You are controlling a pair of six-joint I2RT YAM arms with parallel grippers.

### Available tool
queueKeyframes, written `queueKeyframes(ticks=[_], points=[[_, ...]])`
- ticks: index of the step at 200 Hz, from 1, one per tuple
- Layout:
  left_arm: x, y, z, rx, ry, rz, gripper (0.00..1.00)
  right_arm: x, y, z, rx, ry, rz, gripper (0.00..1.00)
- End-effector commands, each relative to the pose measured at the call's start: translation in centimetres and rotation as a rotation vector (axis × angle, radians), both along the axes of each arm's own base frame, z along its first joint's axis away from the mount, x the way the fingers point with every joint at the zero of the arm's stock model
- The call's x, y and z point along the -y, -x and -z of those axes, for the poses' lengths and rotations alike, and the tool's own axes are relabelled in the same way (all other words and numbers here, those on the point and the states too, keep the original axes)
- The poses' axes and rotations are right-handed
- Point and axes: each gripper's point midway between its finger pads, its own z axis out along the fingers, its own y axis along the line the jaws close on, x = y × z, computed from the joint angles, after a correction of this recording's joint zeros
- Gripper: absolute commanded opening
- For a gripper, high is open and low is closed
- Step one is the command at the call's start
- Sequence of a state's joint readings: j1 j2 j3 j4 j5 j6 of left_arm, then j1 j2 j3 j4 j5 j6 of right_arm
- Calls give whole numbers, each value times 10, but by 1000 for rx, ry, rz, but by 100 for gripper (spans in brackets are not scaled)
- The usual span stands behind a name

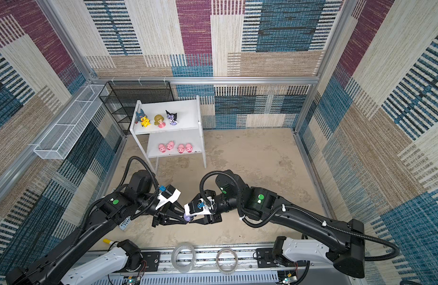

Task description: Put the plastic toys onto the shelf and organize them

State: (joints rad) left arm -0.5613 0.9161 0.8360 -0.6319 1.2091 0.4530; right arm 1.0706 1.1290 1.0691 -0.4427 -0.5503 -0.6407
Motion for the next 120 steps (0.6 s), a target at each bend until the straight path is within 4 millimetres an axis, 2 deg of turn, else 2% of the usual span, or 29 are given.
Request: queueKeyframes(ticks=[1, 37, 66, 94, 111, 113, 115, 118, 120], points=[[1, -2, -2, 24, 14, 2, 23, -1, 4, -3, 9, 4, -26, 48], [0, -1, -3, 31, 18, 2, 23, -2, 7, -1, -4, 20, -48, 42], [0, -1, -4, 36, 19, -4, 23, -2, 8, -1, -7, 25, -55, 32], [1, -5, -2, 43, 9, -31, 36, -2, 5, -4, 6, 24, -36, 26], [1, -9, 0, 59, 2, -59, 52, -2, 3, -5, 10, 30, -25, 25], [1, -10, 0, 62, 1, -63, 57, -2, 3, -5, 11, 30, -24, 25], [0, -10, 0, 67, 0, -68, 67, -2, 2, -5, 11, 31, -22, 25], [0, -12, 0, 74, -2, -75, 87, -3, 1, -5, 12, 32, -18, 25], [0, -12, 1, 76, -5, -80, 96, -3, 1, -5, 12, 32, -16, 25]])
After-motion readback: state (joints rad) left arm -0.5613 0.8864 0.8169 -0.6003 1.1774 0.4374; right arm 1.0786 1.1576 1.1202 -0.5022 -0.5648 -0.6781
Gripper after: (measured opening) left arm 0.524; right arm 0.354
